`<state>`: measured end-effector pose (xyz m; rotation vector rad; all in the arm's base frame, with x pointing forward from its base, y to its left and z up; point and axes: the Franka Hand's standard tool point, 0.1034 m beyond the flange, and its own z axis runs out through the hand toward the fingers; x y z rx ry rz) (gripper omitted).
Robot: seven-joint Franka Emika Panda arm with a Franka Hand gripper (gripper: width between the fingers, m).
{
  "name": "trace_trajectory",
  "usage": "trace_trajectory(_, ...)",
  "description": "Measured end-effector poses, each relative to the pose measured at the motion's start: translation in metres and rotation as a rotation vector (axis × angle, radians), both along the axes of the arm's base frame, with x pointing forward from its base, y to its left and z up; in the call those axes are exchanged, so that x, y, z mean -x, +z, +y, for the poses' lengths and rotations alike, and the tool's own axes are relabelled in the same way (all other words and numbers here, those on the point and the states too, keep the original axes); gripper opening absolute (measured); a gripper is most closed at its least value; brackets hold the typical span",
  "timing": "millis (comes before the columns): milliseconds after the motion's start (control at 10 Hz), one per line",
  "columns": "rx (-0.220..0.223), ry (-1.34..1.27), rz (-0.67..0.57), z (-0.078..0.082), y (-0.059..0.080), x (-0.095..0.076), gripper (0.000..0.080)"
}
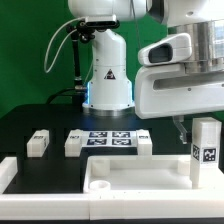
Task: Assemble desk
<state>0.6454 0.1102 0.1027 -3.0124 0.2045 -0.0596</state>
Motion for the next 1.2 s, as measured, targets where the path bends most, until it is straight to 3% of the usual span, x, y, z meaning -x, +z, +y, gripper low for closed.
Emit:
trace_trajectory(100, 0.001, -0.053, 0.008, -0.002, -0.0005, 0.0003, 0.0291)
trace_trajectory(300, -0.007, -0.235, 0.028, -0.0034, -0.0006, 0.0, 0.0292)
trace_trajectory(600, -0.026, -0.745, 0.103, -0.004, 0.0006, 0.0015, 0.0292)
trace_trajectory(1200, -0.124, -1.467, 0.184, -0.0008, -0.0024, 0.0028, 0.0292)
